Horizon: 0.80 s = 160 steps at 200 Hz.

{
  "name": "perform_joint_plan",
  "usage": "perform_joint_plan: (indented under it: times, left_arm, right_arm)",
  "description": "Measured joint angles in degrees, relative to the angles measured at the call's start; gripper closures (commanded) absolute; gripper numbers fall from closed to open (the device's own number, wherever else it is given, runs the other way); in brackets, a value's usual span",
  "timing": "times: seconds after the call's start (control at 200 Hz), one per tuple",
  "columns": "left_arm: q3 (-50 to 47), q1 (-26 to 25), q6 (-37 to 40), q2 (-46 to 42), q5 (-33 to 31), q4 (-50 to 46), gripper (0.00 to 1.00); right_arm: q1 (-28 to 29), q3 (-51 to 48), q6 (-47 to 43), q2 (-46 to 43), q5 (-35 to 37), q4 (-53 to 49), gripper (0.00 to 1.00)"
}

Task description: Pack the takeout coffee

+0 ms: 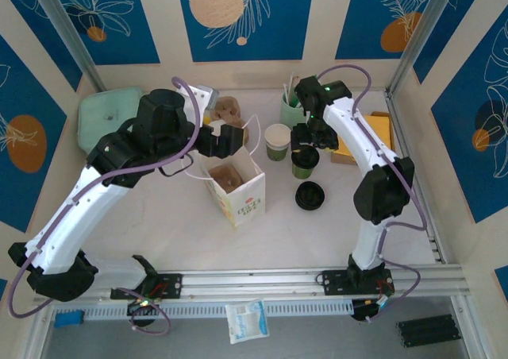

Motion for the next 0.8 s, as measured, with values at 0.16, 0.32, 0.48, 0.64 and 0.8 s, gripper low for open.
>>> perform_joint_plan:
  times: [0.16, 0.32, 0.48, 0.64, 0.8]
  left_arm:
    - [0.00, 0.00, 0.24, 0.13, 0.02, 0.00, 0.01]
    - [0.00, -0.02, 0.33, 0.63, 0.00, 0.02, 0.01]
    - [0.00, -0.02, 0.33, 0.76, 0.00, 0.02, 0.01]
    - [0.00, -0.02, 0.33, 0.79, 0.02, 0.02, 0.01]
    - [0.00, -0.02, 0.33, 0.79, 0.00, 0.02, 0.01]
  right_arm:
    - [-0.74, 0.70, -0.68, 2.86, -1.20, -0.11, 0.16]
    - [-0.74, 1.64, -1.11, 3.50, -2.23, -0.13, 0.15]
    - [-0.74, 1.95, -1.66, 3.91, -2.62, -0.17, 0.15]
    - [-0.72, 2.14, -1.90, 5.60, -2.67, 0.09, 0.15]
    - [-0.61, 2.14, -1.90, 6.84, -2.62, 0.11, 0.15]
